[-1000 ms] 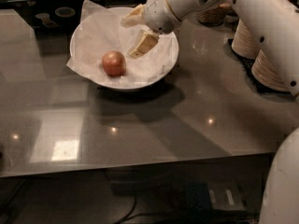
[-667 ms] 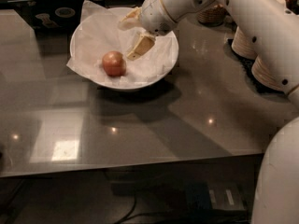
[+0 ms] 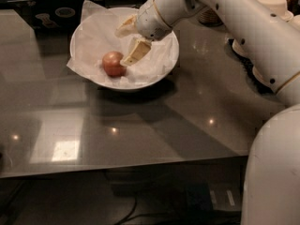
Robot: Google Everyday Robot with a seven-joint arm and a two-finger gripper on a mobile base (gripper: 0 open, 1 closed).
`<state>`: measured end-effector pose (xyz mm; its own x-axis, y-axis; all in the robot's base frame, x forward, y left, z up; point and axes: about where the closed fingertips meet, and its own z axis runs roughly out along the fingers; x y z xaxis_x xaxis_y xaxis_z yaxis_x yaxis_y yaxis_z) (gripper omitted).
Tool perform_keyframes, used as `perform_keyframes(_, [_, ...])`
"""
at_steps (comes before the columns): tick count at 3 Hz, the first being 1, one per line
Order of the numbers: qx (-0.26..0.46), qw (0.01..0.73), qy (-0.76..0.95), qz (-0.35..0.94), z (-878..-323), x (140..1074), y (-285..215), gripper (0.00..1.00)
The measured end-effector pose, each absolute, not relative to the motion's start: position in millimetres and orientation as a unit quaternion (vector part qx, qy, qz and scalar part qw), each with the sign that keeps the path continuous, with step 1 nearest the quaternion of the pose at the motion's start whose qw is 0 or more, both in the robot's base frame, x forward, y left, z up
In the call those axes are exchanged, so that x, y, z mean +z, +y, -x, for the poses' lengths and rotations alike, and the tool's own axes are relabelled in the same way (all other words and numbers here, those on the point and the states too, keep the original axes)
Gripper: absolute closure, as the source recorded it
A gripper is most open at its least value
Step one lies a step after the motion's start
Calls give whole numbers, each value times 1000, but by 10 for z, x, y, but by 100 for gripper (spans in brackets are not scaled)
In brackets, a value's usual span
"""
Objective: Pick apple from white bowl
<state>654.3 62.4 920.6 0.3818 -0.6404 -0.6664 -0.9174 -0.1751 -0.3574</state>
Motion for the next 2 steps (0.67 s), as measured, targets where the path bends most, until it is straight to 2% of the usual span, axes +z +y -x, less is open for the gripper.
perform_keyframes(2, [196,347,527,750,-6610,8979,781,37])
